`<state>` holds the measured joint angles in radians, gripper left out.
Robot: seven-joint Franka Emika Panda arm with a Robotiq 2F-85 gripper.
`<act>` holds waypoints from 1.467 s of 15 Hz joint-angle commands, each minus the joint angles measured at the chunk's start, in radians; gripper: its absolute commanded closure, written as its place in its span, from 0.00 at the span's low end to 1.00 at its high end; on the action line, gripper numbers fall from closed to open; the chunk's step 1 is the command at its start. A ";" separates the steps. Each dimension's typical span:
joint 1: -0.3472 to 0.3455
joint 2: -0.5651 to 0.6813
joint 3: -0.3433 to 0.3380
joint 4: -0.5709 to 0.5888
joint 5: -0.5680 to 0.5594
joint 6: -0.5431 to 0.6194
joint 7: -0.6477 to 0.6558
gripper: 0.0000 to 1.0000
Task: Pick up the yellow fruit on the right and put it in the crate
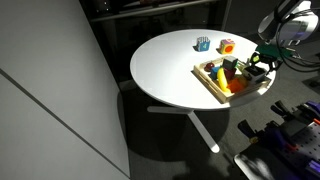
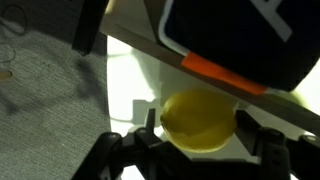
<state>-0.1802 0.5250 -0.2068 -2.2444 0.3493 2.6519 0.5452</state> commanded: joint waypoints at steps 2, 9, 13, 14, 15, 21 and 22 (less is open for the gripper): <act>0.001 0.003 -0.004 0.019 0.009 -0.008 -0.016 0.53; 0.020 -0.038 -0.037 -0.005 -0.033 -0.037 -0.027 0.53; 0.017 -0.068 -0.043 -0.012 -0.048 -0.057 -0.049 0.53; 0.015 -0.079 -0.043 -0.015 -0.051 -0.062 -0.058 0.53; 0.013 -0.089 -0.042 -0.018 -0.052 -0.066 -0.068 0.53; 0.014 -0.165 -0.031 -0.040 -0.093 -0.082 -0.165 0.53; 0.015 -0.175 -0.026 -0.039 -0.106 -0.090 -0.184 0.53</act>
<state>-0.1689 0.4131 -0.2383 -2.2556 0.2816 2.5908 0.4160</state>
